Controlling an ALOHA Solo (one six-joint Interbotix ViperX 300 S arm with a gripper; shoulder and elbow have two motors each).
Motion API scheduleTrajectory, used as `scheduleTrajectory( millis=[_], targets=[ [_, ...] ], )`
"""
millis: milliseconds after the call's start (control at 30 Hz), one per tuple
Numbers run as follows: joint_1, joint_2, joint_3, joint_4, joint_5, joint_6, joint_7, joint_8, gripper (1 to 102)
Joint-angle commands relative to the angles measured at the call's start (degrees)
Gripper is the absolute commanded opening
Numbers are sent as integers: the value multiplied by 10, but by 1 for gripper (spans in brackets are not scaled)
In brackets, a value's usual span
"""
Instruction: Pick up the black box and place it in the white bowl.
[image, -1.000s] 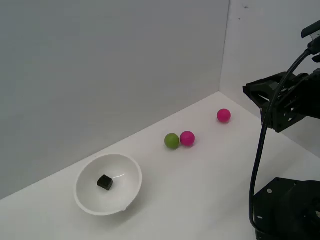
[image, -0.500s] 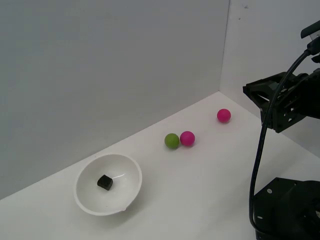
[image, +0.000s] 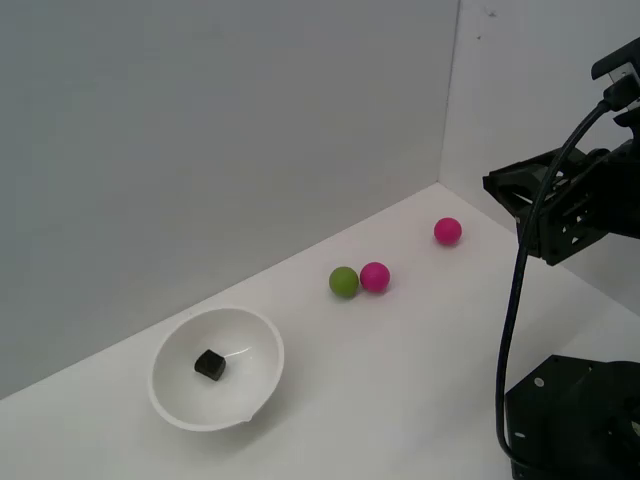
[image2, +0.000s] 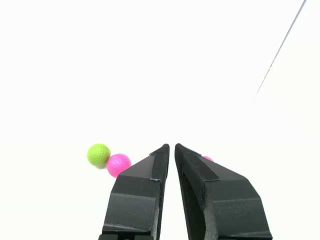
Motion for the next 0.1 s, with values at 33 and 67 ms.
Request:
scheduleTrajectory(
  millis=[33, 67],
  targets=[
    [5, -2, 0, 2, -1, -2, 4, 8, 3],
    [5, -2, 0, 2, -1, -2, 5, 8, 3]
  ],
)
